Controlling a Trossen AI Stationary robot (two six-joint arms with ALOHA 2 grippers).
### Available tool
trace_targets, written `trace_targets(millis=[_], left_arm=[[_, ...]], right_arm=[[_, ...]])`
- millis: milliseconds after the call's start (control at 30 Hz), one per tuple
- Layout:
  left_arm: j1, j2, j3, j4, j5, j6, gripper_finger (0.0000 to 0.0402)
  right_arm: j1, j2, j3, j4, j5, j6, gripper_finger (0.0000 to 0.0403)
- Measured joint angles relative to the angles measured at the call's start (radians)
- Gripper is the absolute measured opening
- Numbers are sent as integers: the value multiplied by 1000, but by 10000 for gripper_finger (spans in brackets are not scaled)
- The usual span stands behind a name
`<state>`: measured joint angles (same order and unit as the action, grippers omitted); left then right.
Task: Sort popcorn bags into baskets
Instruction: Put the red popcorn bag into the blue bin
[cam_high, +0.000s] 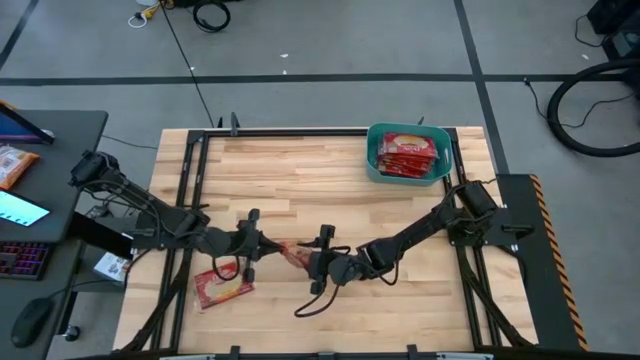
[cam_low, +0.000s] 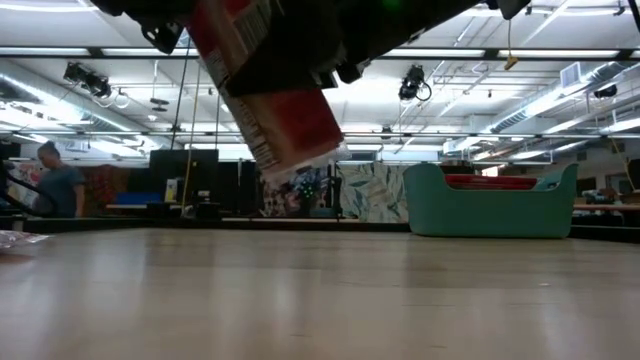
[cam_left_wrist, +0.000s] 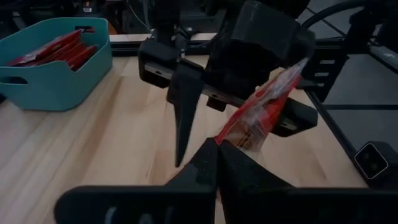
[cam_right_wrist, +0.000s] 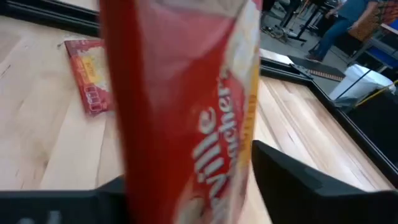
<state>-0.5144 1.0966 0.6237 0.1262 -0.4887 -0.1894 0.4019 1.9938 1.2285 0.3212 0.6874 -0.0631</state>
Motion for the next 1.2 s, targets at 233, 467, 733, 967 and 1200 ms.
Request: trace_targets(millis=[233, 467, 733, 967, 1200], left_arm=[[1, 3, 0, -4, 58, 23, 15], [-14, -10, 0, -38, 75, 44, 82], [-13, -114, 0, -242, 57, 44, 174], [-14, -170, 1, -581, 111, -114, 183], [-16, -167, 0, -819, 248, -313, 183]], right_arm=[[1, 0, 0, -3, 0, -19, 102], [1, -22, 0, -89, 26, -42, 30], [1, -144, 0, -361, 55, 33, 35], [1, -259, 0, -601, 128, 71, 37], [-29, -375, 0, -913, 377, 68, 39]])
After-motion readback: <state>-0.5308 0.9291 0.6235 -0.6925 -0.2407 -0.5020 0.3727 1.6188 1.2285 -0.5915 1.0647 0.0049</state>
